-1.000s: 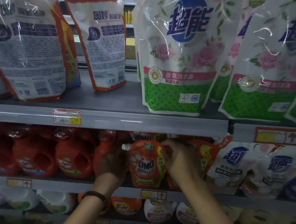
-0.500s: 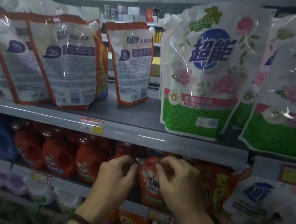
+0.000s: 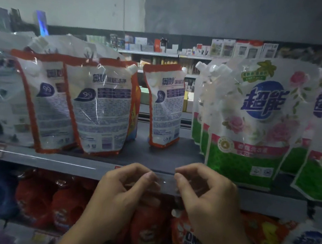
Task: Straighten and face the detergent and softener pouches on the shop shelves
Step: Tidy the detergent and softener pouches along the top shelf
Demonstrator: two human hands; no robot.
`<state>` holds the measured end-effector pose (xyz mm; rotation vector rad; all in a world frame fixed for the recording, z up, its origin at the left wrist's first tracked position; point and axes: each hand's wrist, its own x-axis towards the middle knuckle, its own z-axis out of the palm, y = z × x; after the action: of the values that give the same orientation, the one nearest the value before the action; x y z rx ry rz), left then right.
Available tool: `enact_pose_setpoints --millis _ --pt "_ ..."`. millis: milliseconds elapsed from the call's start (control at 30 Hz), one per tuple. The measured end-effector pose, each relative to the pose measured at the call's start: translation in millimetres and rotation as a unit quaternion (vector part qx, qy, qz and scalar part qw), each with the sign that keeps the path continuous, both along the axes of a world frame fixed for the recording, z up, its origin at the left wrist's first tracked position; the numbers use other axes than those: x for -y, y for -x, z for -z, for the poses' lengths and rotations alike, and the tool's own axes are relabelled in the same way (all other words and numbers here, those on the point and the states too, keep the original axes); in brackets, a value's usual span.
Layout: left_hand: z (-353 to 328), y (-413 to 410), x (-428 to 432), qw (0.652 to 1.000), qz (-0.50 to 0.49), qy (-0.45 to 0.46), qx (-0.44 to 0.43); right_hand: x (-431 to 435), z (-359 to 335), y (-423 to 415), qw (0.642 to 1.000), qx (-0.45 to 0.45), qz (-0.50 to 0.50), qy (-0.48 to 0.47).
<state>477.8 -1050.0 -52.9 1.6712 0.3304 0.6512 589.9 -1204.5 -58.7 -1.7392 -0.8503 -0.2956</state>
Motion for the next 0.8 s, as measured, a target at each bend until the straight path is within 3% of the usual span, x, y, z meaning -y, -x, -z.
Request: enact_pose_setpoints --millis 100,467,800 --pt "-13 5 -24 0.998 0.049 0.048 -0.004 -19 -12 5 0.999 -0.03 -0.02 -0.005" --pt "-45 -22 -96 0.987 0.105 -0.11 0.05 -80 -52 -17 0.992 -0.031 0.106 0.056" --pt "-62 -79 -92 0.994 0.108 -0.034 -0.007 -115 -71 -66 0.988 -0.114 0.088 0.054"
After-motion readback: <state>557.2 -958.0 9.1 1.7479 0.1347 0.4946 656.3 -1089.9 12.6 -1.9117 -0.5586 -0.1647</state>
